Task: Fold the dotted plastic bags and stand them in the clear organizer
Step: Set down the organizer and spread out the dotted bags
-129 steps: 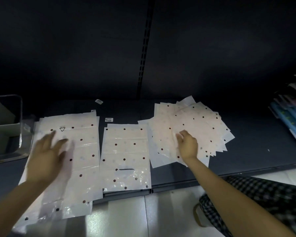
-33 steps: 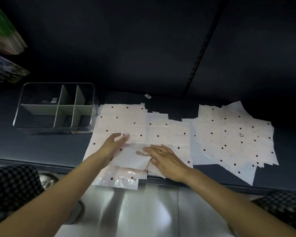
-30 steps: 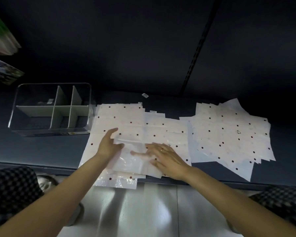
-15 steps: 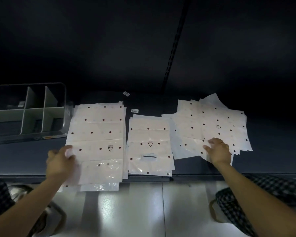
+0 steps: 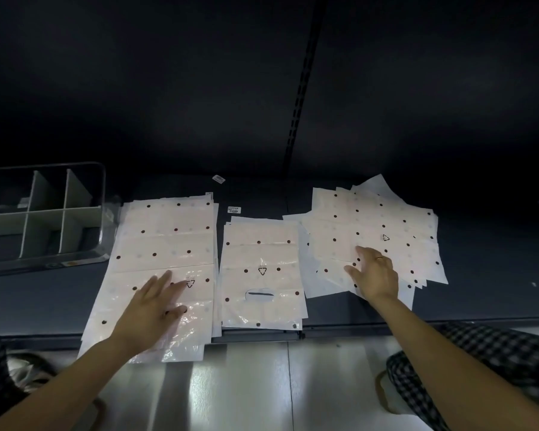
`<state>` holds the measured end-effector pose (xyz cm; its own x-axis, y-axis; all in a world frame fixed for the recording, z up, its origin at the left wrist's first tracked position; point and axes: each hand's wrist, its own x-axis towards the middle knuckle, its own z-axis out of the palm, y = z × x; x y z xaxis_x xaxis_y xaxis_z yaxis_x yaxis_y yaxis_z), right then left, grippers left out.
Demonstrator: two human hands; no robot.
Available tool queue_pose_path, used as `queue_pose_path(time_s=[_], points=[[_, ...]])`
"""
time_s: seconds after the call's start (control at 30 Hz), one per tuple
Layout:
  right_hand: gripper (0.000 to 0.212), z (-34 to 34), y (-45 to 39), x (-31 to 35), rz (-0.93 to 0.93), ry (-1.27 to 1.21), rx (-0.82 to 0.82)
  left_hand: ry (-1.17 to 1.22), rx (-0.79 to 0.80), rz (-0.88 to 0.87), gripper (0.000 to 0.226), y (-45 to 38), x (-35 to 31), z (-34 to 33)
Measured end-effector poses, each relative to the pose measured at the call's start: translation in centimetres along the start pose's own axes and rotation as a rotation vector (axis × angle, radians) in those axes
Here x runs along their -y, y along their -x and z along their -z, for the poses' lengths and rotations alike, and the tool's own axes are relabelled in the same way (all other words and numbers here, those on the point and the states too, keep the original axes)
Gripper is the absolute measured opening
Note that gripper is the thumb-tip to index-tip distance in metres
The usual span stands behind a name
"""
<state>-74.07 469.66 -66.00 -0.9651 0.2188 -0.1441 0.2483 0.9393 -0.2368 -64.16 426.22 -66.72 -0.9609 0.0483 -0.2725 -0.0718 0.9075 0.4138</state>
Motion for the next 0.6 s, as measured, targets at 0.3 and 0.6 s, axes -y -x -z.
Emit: queue_pose_path(time_s=[0.3,0.6], points=[[0.023,0.9,-0.8,1.7,0.058,-0.013,-0.224,-0.061,0.01,0.011,0.052,-0.4,-0.9,0.5],[0.015,2.2,3.2,14.1,0.131,-0.712,-0.032,0.724,0.069,-0.052,0.061,-1.0,-10.3,1.9]])
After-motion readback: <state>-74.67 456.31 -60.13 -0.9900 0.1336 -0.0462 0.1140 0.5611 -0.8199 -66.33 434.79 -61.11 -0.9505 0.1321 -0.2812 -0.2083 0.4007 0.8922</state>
